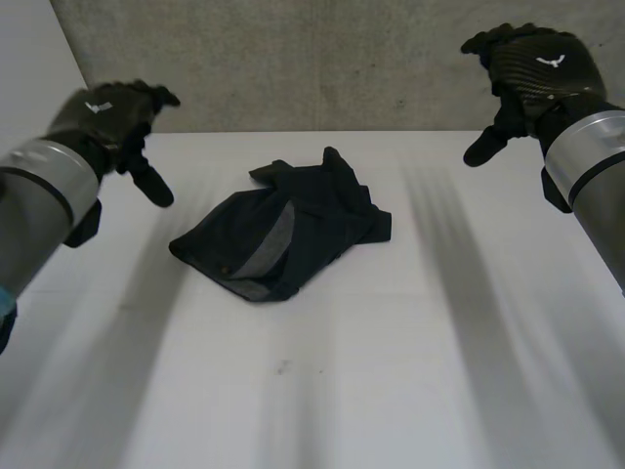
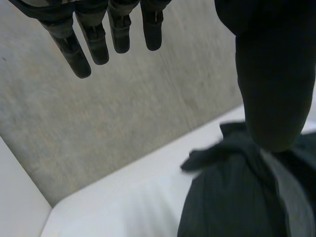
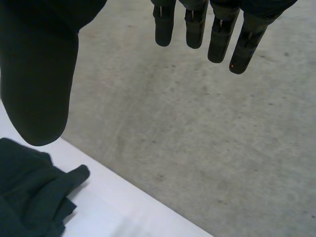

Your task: Fold the shorts.

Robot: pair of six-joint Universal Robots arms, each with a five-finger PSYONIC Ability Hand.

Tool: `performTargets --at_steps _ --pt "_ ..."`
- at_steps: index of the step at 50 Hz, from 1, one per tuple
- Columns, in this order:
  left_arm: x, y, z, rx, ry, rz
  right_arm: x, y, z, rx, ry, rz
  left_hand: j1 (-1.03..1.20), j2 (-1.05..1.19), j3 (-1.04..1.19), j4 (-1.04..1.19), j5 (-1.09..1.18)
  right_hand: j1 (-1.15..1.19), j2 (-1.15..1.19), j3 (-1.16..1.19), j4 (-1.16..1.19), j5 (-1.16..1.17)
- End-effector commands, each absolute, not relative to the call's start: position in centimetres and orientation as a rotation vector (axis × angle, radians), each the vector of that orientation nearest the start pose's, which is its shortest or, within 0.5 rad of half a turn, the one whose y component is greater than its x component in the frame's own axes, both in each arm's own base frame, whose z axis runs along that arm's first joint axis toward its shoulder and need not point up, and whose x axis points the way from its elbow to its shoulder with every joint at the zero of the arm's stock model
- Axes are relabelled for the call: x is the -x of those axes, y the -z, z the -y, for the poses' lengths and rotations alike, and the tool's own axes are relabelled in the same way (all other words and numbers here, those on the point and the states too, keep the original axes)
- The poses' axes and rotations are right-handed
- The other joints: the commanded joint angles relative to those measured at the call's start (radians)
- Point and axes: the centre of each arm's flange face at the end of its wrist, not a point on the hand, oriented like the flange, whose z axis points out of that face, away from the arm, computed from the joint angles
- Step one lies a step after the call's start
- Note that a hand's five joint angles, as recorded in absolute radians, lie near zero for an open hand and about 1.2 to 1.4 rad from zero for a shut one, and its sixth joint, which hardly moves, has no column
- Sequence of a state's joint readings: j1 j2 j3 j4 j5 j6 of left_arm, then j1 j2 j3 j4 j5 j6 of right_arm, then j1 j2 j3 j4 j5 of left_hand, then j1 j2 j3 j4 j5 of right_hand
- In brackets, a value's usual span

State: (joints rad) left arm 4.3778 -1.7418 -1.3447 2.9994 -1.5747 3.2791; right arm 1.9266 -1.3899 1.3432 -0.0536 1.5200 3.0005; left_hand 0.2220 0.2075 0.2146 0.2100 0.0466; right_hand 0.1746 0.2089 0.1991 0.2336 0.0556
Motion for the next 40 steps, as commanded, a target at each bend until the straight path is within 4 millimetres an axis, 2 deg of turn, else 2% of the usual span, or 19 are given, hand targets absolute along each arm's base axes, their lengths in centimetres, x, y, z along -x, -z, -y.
performTargets --at_steps 1,3,4,7,12,15,21,24,34,36,40 --pt "24.8 -24.8 31.8 -0.72 2.069 -2.296 -26.3 -30.7 28.3 0.759 2.083 -1.899 0.021 0.035 0.028 0.033 0.022 0.0 -0.034 -0.025 -0.059 -0.056" --pt "24.9 -23.4 32.8 -0.74 2.055 -2.272 -26.4 -29.2 28.2 0.784 2.034 -1.939 0.038 0.053 0.046 0.05 0.039 0.0 -0.034 -0.025 -0.059 -0.056" --pt "25.0 -21.8 33.8 -0.763 2.031 -2.254 -26.5 -28.7 28.1 0.791 2.013 -1.952 0.047 0.062 0.055 0.059 0.048 0.0 -0.034 -0.025 -0.059 -0.056" --pt "25.0 -19.4 35.7 -0.795 1.994 -2.212 -26.8 -26.8 27.7 0.819 1.948 -1.996 0.076 0.091 0.084 0.088 0.077 0.0 -0.034 -0.025 -0.059 -0.056" --pt "24.6 -15.0 38.4 -0.816 1.895 -2.238 -26.5 -24.5 27.3 0.831 1.879 -2.062 0.121 0.135 0.128 0.133 0.122 0.0 -0.034 -0.025 -0.059 -0.056" --pt "24.7 -13.9 39.5 -0.812 1.891 -2.242 -26.3 -23.6 27.3 0.834 1.853 -2.087 0.165 0.179 0.172 0.176 0.165 0.0 -0.034 -0.025 -0.059 -0.056" --pt "24.9 -12.8 40.8 -0.805 1.884 -2.244 -26.2 -22.6 27.1 0.836 1.833 -2.106 0.244 0.258 0.251 0.256 0.245 0.0 -0.034 -0.025 -0.059 -0.056" --pt "25.0 -12.4 40.7 -0.819 1.861 -2.268 -26.2 -22.4 27.1 0.836 1.835 -2.104 0.446 0.46 0.453 0.457 0.446 0.0 -0.034 -0.025 -0.059 -0.056" --pt "25.1 -10.9 40.3 -0.848 1.799 -2.314 -26.2 -22.1 27.1 0.866 1.839 -2.111 0.848 0.863 0.856 0.86 0.849 0.0 -0.034 -0.025 -0.059 -0.056" --pt "25.0 -10.9 40.1 -0.851 1.78 -2.33 -26.2 -22.1 27.1 0.888 1.847 -2.113 1.13 1.144 1.137 1.141 1.13 0.0 -0.034 -0.025 -0.059 -0.056" --pt "24.8 -11.3 40.4 -0.84 1.771 -2.332 -26.2 -22.0 27.0 0.905 1.85 -2.115 1.174 1.189 1.182 1.186 1.175 0.0 -0.034 -0.025 -0.059 -0.056"
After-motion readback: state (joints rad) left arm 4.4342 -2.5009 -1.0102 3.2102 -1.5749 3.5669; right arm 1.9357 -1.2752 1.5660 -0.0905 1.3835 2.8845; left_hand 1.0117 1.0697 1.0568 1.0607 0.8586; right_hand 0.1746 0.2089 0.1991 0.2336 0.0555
